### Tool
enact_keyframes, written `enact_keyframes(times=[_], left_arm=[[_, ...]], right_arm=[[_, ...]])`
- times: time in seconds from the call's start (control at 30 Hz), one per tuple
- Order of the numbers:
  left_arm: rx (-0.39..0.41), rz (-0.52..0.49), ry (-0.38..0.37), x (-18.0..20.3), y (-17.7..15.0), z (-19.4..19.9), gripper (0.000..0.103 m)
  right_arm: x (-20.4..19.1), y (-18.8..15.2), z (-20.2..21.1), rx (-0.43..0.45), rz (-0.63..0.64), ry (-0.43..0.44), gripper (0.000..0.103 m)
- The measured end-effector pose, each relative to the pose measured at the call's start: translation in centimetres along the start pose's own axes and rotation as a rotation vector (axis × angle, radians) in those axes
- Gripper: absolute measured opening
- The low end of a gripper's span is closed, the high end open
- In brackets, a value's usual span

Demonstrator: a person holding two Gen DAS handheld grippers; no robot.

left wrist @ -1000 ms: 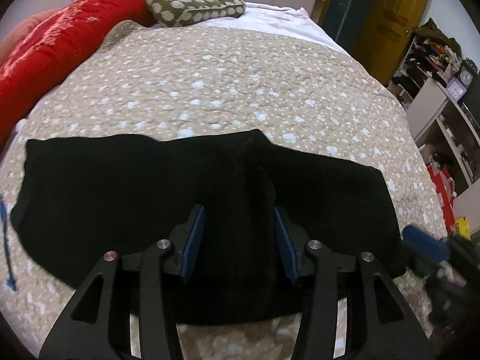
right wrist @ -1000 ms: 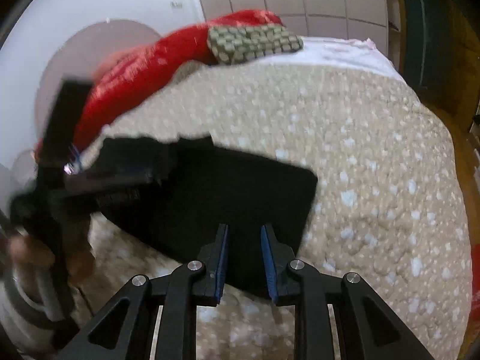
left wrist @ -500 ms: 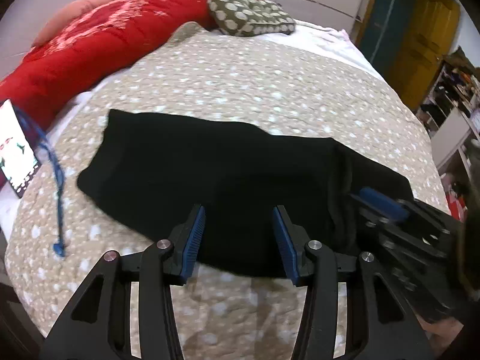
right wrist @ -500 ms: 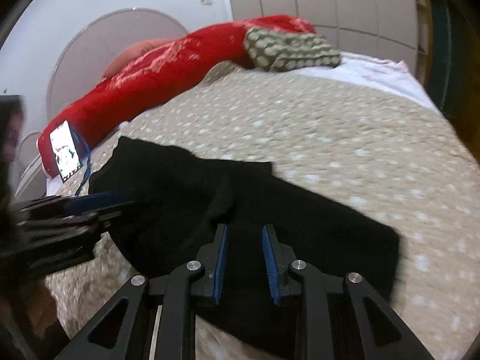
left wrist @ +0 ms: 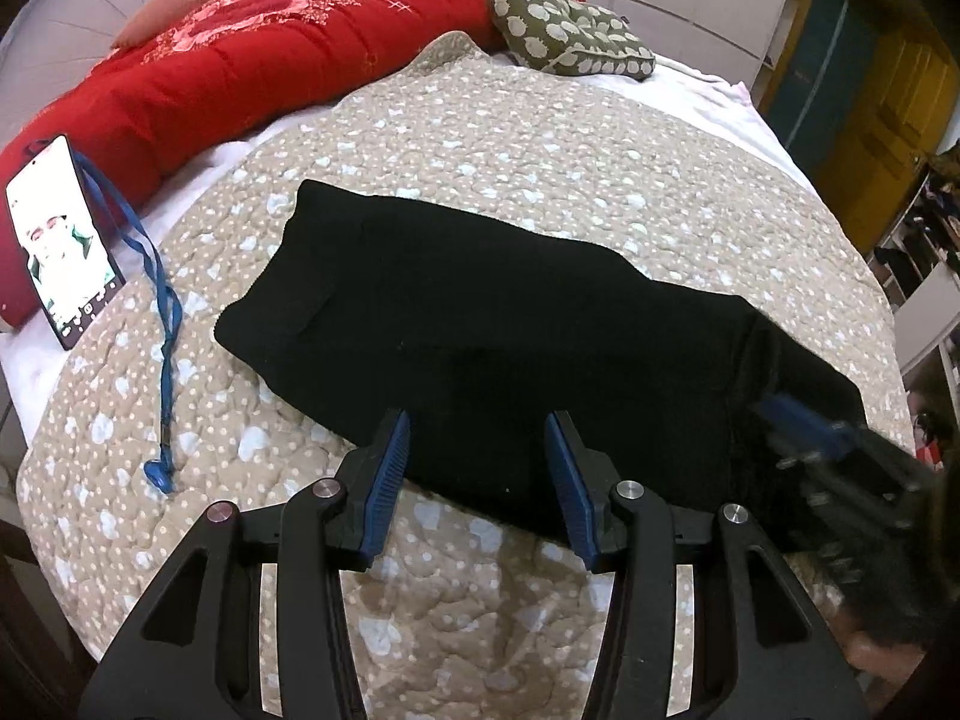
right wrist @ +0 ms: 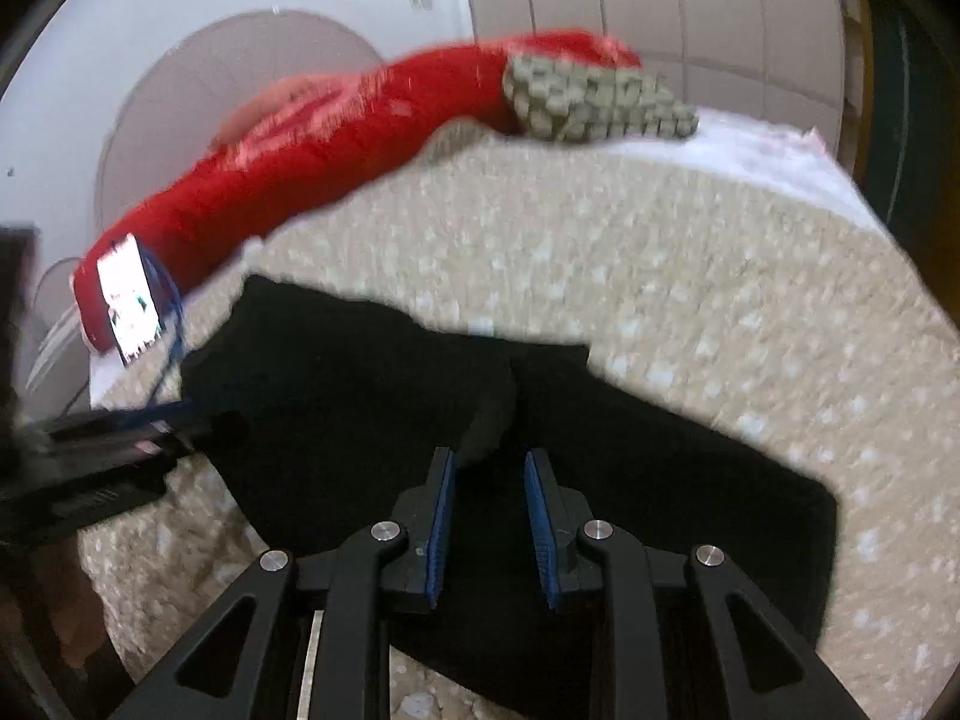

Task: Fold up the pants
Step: 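Lower the pants edge with the left gripper while the right gripper holds the other end, then grasp the end of the black pants strip with the left gripper and lift it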

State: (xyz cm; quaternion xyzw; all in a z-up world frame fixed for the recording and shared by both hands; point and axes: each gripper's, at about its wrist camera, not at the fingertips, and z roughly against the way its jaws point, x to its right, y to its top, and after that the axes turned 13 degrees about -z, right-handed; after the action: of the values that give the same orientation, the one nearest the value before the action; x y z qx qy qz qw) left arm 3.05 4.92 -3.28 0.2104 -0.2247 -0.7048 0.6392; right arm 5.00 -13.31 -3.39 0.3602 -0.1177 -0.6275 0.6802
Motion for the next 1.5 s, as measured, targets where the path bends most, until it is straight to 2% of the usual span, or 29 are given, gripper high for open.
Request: enact_keyframes(times=[0.27, 0.37, 0.6, 0.93, 1.13, 1.2, 1.37, 1.5], left_arm=[[0.003, 0.025, 0.000, -1.0, -0.2, 0.3, 0.048], [0.005, 0.043, -0.007, -1.5, -0.3, 0.4, 0.062], [-0.001, 0.128, -0.035, -4.5, -1.2, 0.8, 0.062], [-0.008, 0.307, -0.069, -8.9, -2.9, -0.3, 0.062], [-0.006, 0.359, -0.102, -9.4, -2.3, -1.7, 0.064], [0.004, 0.355, -0.103, -9.3, -1.9, -2.0, 0.069], [0.017, 0.387, -0.112, -9.9, -1.6, -2.8, 0.074], [0.027, 0.383, -0.112, -9.9, -1.4, -3.1, 0.075]], right_arm=[[-1.3, 0.4, 1.2, 0.024, 0.048, -0.002, 0.028], [-1.5, 0.7, 1.6, 0.034, 0.037, 0.016, 0.029], [-3.2, 1.3, 0.4, 0.022, 0.071, 0.024, 0.031], [-6.7, 3.8, -2.6, -0.003, 0.097, 0.105, 0.034], [-7.9, 4.7, -8.1, -0.095, 0.129, 0.078, 0.036], [-8.1, 5.2, -8.3, -0.102, 0.145, 0.080, 0.037], [-9.6, 7.8, -7.2, -0.072, 0.148, 0.161, 0.046], [-12.0, 9.7, -9.3, -0.136, 0.159, 0.255, 0.048]])
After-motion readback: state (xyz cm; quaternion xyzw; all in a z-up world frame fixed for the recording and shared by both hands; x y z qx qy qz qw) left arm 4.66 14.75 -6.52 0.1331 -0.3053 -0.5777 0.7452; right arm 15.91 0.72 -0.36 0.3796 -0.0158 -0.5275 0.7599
